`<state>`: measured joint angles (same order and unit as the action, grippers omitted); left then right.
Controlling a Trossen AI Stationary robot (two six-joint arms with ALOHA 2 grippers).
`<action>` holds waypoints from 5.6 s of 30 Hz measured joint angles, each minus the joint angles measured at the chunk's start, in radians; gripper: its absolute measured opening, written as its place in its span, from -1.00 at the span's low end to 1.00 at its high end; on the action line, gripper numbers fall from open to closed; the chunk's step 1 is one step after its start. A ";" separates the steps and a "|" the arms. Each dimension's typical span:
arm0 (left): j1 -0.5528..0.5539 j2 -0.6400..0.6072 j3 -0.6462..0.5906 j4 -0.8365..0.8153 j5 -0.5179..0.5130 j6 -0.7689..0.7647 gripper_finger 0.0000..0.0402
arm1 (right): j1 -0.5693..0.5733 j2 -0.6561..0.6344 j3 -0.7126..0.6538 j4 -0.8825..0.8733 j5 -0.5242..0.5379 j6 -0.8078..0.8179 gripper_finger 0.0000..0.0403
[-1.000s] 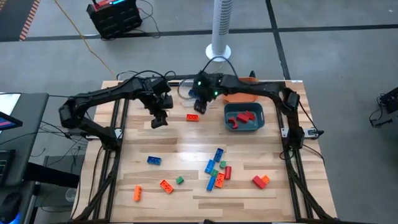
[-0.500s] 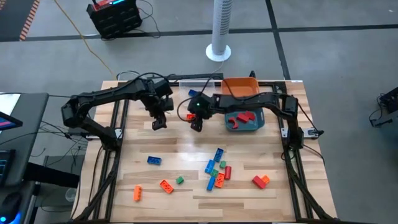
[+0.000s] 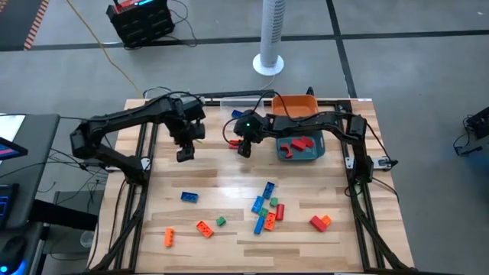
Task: Sort blocks
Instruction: Put the orange game piece into the orange bin, then put the red block into the blue bin
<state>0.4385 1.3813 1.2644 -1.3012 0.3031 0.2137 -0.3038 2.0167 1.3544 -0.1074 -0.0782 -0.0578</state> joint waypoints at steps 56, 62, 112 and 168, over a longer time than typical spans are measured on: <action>-0.033 -0.088 0.001 0.115 -0.137 -0.018 0.13 | -0.028 -0.212 0.000 -0.382 -0.043 0.025 -0.42; -0.042 -0.088 0.001 0.246 -0.137 -0.051 0.13 | -0.116 -0.330 0.001 -0.563 -0.001 0.039 -0.42; -0.043 -0.088 -0.005 0.266 -0.058 -0.237 0.13 | -0.045 -0.839 -0.447 -0.310 0.030 0.297 -0.06; 0.009 -0.087 -0.083 0.461 -0.027 0.063 0.13 | 0.903 -0.366 -0.215 -0.952 -0.070 1.446 0.17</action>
<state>0.4477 1.2942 1.1816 -0.8398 0.2764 0.2769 0.5992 1.6505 1.1393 -1.0593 -0.1486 1.3883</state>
